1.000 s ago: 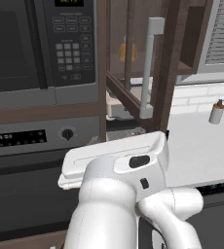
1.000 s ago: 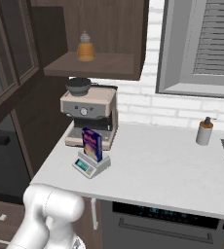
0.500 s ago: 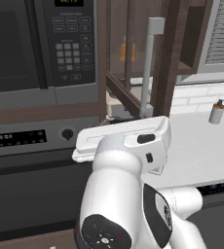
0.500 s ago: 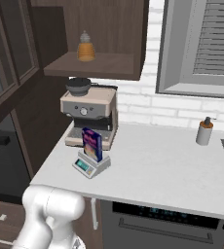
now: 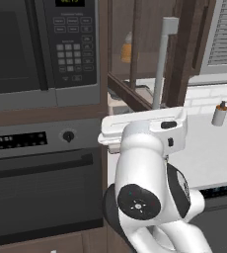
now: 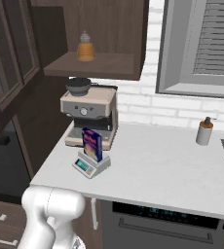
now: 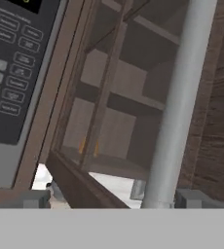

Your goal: Pick the cereal and place it on the digital scale for weighing, and close the cabinet.

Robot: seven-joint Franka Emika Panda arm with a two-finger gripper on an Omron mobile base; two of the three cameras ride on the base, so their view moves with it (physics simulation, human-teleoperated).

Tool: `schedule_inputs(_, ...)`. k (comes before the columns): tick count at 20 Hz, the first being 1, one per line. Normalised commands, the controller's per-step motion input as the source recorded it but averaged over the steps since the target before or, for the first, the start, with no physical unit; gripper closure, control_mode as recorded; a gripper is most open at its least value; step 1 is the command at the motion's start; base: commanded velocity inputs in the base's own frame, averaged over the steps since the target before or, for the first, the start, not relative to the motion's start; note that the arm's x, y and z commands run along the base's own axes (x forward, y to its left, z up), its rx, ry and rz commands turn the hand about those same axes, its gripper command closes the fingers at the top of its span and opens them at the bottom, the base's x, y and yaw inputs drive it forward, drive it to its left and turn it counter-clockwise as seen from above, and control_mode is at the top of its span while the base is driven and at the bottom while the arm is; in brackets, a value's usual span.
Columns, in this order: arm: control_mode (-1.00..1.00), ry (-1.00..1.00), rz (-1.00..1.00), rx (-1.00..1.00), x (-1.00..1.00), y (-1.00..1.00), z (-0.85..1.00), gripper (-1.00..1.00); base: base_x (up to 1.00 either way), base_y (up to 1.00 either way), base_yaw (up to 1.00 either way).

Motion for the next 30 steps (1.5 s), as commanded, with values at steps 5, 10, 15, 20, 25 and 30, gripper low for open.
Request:
schedule_inputs(5,-1.0,-0.02,0.0,0.04,0.69,-0.51,0.0,-1.0,0.0,0.0,0.0)
schedule_inputs(10,-1.0,-0.06,0.0,0.08,0.73,-0.71,0.0,-1.0,0.0,0.0,0.0)
schedule_inputs(15,-1.0,-0.01,0.0,0.11,0.85,-0.71,0.0,-1.0,0.0,0.0,0.0)
schedule_inputs(20,-1.0,0.0,0.05,0.06,0.99,-0.46,0.0,-1.0,0.0,0.0,0.0)
schedule_inputs(25,-1.0,0.0,0.06,0.03,1.0,-0.35,0.0,-1.0,0.0,0.0,0.0)
schedule_inputs(30,-1.0,0.02,0.06,0.04,1.0,-0.34,0.0,-1.0,0.0,0.0,0.0)
